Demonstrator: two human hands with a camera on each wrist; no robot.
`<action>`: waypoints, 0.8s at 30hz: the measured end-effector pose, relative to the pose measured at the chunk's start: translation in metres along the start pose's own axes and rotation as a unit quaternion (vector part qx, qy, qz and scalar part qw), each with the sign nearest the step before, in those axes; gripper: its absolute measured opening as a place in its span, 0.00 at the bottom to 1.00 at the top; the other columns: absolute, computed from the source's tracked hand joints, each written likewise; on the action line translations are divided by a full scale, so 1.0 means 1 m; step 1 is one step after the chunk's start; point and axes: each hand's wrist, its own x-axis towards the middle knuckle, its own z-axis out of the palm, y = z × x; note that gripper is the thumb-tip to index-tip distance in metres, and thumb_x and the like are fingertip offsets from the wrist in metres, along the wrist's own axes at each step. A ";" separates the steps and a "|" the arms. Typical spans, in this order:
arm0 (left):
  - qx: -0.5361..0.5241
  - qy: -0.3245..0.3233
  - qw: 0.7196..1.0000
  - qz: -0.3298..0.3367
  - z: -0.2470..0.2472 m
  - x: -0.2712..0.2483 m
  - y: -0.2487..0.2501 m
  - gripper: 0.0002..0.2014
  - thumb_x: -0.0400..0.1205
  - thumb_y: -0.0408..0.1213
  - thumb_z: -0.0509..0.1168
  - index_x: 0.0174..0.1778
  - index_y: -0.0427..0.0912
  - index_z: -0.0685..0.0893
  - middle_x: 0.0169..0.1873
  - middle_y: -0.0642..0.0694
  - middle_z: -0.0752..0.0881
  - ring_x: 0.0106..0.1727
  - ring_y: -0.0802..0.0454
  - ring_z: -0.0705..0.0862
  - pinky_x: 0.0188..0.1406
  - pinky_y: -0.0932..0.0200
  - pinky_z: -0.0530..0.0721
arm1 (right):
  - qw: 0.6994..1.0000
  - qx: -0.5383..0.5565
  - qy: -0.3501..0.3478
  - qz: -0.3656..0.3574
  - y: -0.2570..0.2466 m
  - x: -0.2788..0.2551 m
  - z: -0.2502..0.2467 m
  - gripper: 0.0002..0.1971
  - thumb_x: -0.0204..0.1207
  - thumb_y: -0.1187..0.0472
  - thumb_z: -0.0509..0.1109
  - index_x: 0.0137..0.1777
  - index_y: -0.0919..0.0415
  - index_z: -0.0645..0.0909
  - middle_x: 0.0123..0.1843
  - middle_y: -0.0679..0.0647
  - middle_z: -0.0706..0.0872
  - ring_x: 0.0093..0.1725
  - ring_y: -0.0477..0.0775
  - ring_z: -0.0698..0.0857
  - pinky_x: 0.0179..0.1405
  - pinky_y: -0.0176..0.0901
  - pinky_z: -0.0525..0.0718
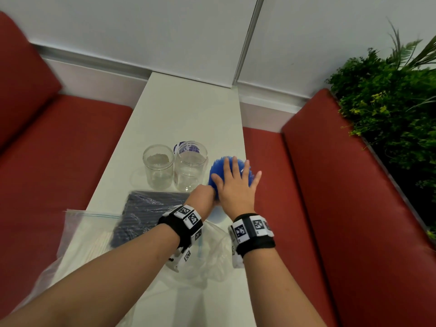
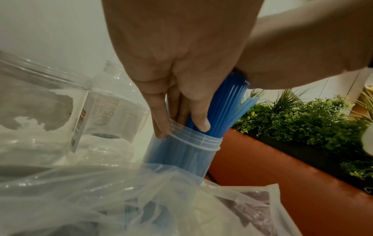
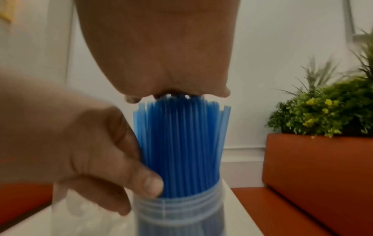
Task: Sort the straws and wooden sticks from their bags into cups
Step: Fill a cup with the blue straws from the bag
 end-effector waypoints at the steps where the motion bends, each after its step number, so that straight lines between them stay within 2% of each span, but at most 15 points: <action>1: -0.021 -0.008 1.000 0.004 0.000 -0.001 0.000 0.12 0.84 0.37 0.63 0.47 0.32 0.88 0.43 0.35 0.90 0.46 0.38 0.87 0.45 0.52 0.81 | 1.000 0.016 0.011 0.001 0.001 0.001 -0.002 0.37 0.87 0.30 0.42 0.92 0.44 0.46 0.94 0.48 0.44 0.91 0.63 0.37 0.83 0.80 0.33; 3: -0.063 -0.004 0.998 0.019 0.000 -0.003 -0.002 0.11 0.83 0.37 0.65 0.49 0.33 0.89 0.45 0.36 0.89 0.48 0.39 0.87 0.48 0.53 0.82 | 0.998 0.040 0.037 0.015 0.003 0.003 -0.006 0.42 0.79 0.21 0.43 0.91 0.37 0.44 0.93 0.48 0.39 0.90 0.68 0.33 0.80 0.82 0.31; 5: -0.082 -0.005 0.996 0.027 -0.001 -0.007 -0.005 0.10 0.83 0.34 0.65 0.52 0.32 0.88 0.47 0.36 0.89 0.51 0.40 0.87 0.48 0.55 0.81 | 0.999 0.032 0.014 0.032 0.003 -0.002 -0.003 0.45 0.75 0.19 0.50 0.89 0.31 0.43 0.93 0.49 0.37 0.89 0.74 0.34 0.79 0.85 0.35; 7: -0.073 -0.010 0.997 0.039 -0.002 -0.013 -0.013 0.09 0.82 0.30 0.63 0.53 0.33 0.87 0.47 0.36 0.88 0.51 0.40 0.86 0.51 0.53 0.81 | 0.999 0.004 0.001 0.043 0.004 -0.009 0.006 0.43 0.79 0.29 0.63 0.89 0.30 0.46 0.93 0.53 0.43 0.89 0.76 0.41 0.82 0.85 0.53; 9: -0.081 0.010 0.995 0.063 -0.003 -0.018 -0.021 0.11 0.81 0.26 0.61 0.53 0.36 0.88 0.46 0.38 0.88 0.50 0.41 0.86 0.51 0.55 0.80 | 0.999 -0.013 0.016 0.046 0.005 -0.011 0.009 0.44 0.79 0.41 0.71 0.90 0.32 0.49 0.92 0.54 0.49 0.88 0.77 0.48 0.77 0.76 0.71; 12: -0.112 0.046 0.991 0.063 -0.003 -0.020 -0.030 0.16 0.82 0.25 0.59 0.58 0.39 0.89 0.50 0.41 0.89 0.52 0.44 0.86 0.53 0.54 0.82 | 0.998 -0.017 0.024 0.048 0.006 -0.008 0.011 0.44 0.79 0.46 0.74 0.89 0.33 0.51 0.92 0.54 0.52 0.88 0.76 0.51 0.71 0.70 0.79; 15: -0.112 0.057 0.992 0.030 -0.004 -0.019 -0.035 0.17 0.83 0.27 0.59 0.65 0.38 0.86 0.56 0.41 0.88 0.54 0.44 0.86 0.55 0.53 0.84 | 0.999 -0.003 0.026 0.046 0.006 -0.002 0.011 0.42 0.81 0.49 0.73 0.89 0.34 0.52 0.91 0.53 0.51 0.88 0.74 0.51 0.73 0.70 0.77; 18: -0.106 0.043 0.993 0.007 -0.005 -0.017 -0.037 0.16 0.83 0.28 0.60 0.64 0.36 0.86 0.54 0.37 0.88 0.51 0.42 0.87 0.52 0.51 0.86 | 0.999 0.002 0.011 0.037 0.007 0.006 0.011 0.42 0.82 0.47 0.72 0.90 0.34 0.51 0.92 0.53 0.50 0.89 0.74 0.49 0.78 0.75 0.70; 19: -0.103 0.030 0.994 0.002 -0.005 -0.017 -0.037 0.15 0.83 0.28 0.61 0.61 0.35 0.87 0.53 0.37 0.89 0.50 0.41 0.87 0.51 0.50 0.86 | 0.999 -0.004 0.002 0.032 0.007 0.008 0.010 0.42 0.82 0.45 0.71 0.90 0.34 0.50 0.92 0.54 0.50 0.89 0.74 0.47 0.80 0.79 0.65; 21: -0.093 0.008 0.996 -0.006 -0.009 -0.016 -0.039 0.11 0.83 0.31 0.62 0.52 0.33 0.89 0.47 0.37 0.90 0.47 0.40 0.88 0.48 0.51 0.87 | 0.999 -0.023 -0.015 0.031 0.007 0.010 0.006 0.43 0.80 0.36 0.69 0.90 0.34 0.49 0.93 0.55 0.49 0.89 0.76 0.43 0.81 0.87 0.47; 23: -0.073 0.002 0.997 -0.022 -0.016 -0.014 -0.047 0.15 0.85 0.39 0.62 0.37 0.35 0.87 0.35 0.40 0.88 0.40 0.42 0.87 0.35 0.58 0.82 | 0.999 -0.009 0.016 0.027 0.003 0.008 -0.001 0.42 0.78 0.32 0.66 0.90 0.36 0.54 0.92 0.57 0.50 0.90 0.76 0.40 0.78 0.86 0.34; 24: -0.050 -0.004 0.998 -0.034 -0.021 -0.015 -0.052 0.19 0.85 0.45 0.62 0.32 0.39 0.83 0.31 0.44 0.85 0.37 0.44 0.86 0.31 0.61 0.78 | 0.998 0.021 0.065 0.017 0.000 0.003 -0.005 0.40 0.78 0.34 0.66 0.89 0.39 0.59 0.91 0.59 0.55 0.90 0.75 0.44 0.80 0.83 0.34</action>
